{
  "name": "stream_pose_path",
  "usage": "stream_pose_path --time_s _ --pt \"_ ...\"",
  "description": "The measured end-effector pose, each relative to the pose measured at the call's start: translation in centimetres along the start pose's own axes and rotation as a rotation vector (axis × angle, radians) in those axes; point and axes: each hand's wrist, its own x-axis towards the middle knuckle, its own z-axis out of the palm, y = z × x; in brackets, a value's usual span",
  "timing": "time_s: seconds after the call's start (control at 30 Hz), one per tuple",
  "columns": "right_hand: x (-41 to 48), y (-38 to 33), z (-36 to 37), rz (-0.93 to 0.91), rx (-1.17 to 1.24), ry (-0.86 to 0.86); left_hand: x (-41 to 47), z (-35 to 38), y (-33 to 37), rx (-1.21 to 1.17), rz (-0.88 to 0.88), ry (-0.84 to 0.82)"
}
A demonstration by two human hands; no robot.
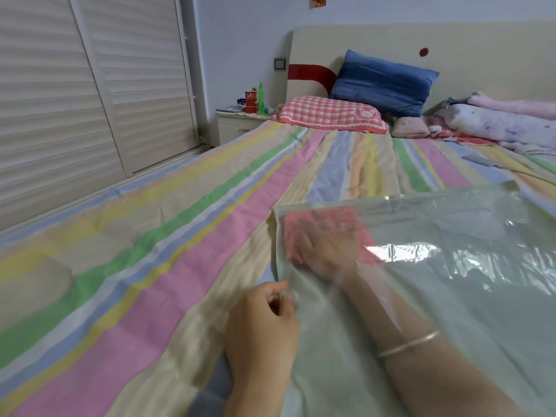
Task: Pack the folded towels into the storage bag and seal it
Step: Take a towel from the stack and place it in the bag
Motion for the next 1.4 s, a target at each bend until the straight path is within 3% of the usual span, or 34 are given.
stream_pose_path --time_s 0.2,0.37,0.53,0.63,0.77,1.03,1.17,1.27,1.4 --pt "0.4 1.8 0.4 0.110 -0.027 -0.243 0.2 0.4 -0.2 0.028 0.027 0.036" --pt "-2.9 1.2 -1.7 0.069 0.003 -0.123 0.1 0.2 0.1 0.103 0.050 0.002" --pt "-14.6 4.8 -4.3 0.038 -0.057 -0.133 -2.5 -1.1 2.0 0.491 0.257 -0.111" --pt "-22.3 6.2 -7.7 0.043 -0.130 -0.010 -6.5 -2.2 4.2 0.523 0.538 -0.147" --pt "-32.5 6.5 -11.9 0.139 -0.062 -0.200 -16.1 -3.8 7.7 0.458 0.631 -0.606" --pt "-48.1 10.6 -12.8 0.307 -0.155 -0.269 -30.0 -2.9 12.5 0.321 0.772 -0.823" --pt "-55.1 7.5 -19.1 0.159 -0.076 -0.062 -35.0 -1.0 14.2 0.372 0.837 -0.845" --pt "-58.7 7.6 -23.5 0.288 0.053 0.059 -38.0 0.0 15.4 0.418 0.896 -0.844" --pt "-61.4 9.7 -27.9 0.449 -0.026 0.328 -40.5 1.6 15.8 0.464 0.928 -0.910"
